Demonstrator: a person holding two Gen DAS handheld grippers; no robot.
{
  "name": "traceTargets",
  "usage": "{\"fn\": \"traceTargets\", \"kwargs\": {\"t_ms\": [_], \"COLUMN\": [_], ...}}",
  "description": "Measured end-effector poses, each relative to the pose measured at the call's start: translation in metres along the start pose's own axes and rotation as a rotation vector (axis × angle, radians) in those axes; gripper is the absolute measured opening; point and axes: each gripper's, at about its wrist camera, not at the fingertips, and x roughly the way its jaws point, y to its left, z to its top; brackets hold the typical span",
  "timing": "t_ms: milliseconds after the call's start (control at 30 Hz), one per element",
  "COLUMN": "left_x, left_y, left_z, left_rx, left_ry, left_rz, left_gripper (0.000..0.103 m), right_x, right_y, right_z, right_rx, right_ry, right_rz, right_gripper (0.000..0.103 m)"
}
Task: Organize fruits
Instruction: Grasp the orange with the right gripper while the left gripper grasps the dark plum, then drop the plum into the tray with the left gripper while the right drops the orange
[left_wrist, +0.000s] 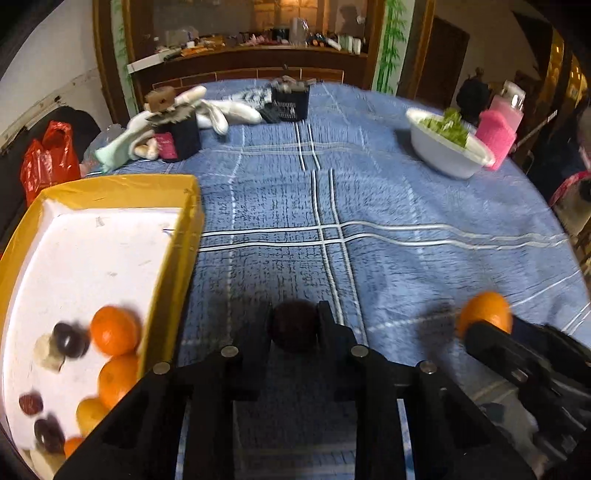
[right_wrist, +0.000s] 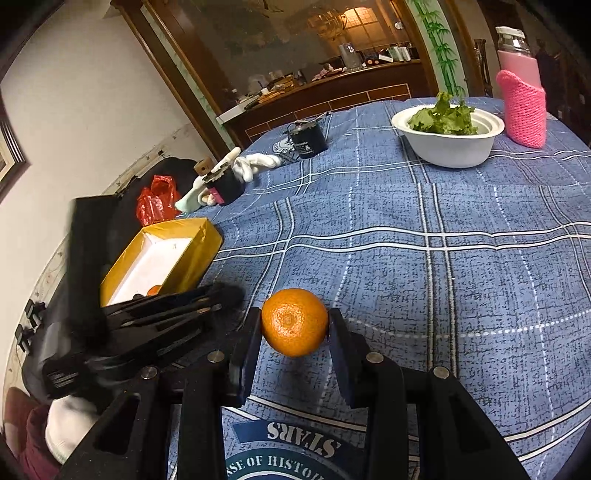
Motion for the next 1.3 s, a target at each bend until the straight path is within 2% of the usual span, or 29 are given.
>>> {"fn": "traceTargets", "kwargs": {"t_ms": [167,300,433,533,767,1033,1133,1200,1300], "left_x": [-0.057,-0.085,-0.106,-0.114,-0.127,-0.132,-0.136,-0.145,-0.161], "left_y": [0.011,0.027,0.046,0.067,0.128,0.177,0.191,0.198,0.206], "left_z": [-0.017,-0.033,-0.051,-0.06,-0.076,-0.092,-0.096,-0.099,-0.101], "left_rx": [-0.073,-0.138,-0.164,-0.195,-0.33,-0.438,-0.481,-0.5,-0.519], "left_ry": [-0.086,-0.124,-0.159,-0.174,-0.196,-0.2,-0.209,-0.24,-0.29], "left_rz": [-0.086,-0.108,-0.061,-0.024,-0.005,0.039,0.026,0.031,0.04], "left_gripper": [0.023,0.023,0.023,0.023,0.023,0.023,0.034,0.054,0.061], "right_x": [0.003,0.004,0.0,-0.01,-0.016,0.011,0.028,0.041,0.055], "right_y": [-0.005,-0.01,-0.01,0.002,0.066,0.174,0.194,0.207,0.222], "right_z": [-0.001,-0.003,-0.008,-0.019,-0.033,-0.037,-0.045,-0.051,-0.059], "right_rx": [0.008,0.022,0.042,0.026,-0.083,-0.228,-0.243,-0.262,-0.295], "right_ry": [0.002,-0.005,0.0,0.011,0.066,0.167,0.211,0.238,0.273], "right_rz": [-0.031,-0.065,-0.101,-0.09,-0.031,0.144,0.175,0.184,0.199], "right_gripper": [0.039,0.039,0.039,0.039,0.039,0.04,0.04,0.04,0.041]}}
